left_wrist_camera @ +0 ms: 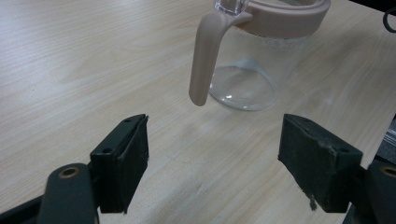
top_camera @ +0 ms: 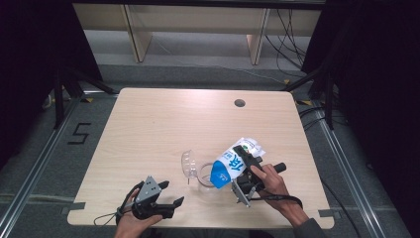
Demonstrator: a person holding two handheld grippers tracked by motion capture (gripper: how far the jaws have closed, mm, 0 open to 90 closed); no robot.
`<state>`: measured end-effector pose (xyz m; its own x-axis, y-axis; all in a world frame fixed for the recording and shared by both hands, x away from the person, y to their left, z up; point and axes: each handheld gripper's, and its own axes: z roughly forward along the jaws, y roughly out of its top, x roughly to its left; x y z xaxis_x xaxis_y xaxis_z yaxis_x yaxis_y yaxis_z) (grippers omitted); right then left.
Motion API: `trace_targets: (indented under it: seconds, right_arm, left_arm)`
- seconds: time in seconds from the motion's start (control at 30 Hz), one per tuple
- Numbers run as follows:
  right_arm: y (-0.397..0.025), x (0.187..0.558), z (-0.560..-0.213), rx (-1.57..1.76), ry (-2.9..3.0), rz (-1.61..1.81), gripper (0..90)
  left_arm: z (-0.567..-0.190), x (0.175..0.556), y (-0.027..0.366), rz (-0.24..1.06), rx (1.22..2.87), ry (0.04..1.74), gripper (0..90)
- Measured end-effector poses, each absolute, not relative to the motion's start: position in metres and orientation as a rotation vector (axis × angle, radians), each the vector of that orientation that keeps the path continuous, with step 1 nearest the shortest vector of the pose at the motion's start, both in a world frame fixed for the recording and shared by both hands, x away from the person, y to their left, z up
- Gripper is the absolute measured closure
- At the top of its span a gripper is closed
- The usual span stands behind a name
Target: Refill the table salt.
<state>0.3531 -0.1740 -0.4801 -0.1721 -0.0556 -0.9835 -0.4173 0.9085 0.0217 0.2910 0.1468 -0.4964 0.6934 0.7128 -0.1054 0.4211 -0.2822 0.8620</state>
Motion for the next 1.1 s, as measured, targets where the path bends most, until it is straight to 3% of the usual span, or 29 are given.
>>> trace_targets:
  seconds: [1.1]
  right_arm:
    - [-0.1724, 0.3543, -0.4766, -0.449, 1.666, 0.249, 49.9]
  left_arm:
    - [-0.4965, 0.2913, 0.1468, 0.372, 1.916, 0.881, 24.1]
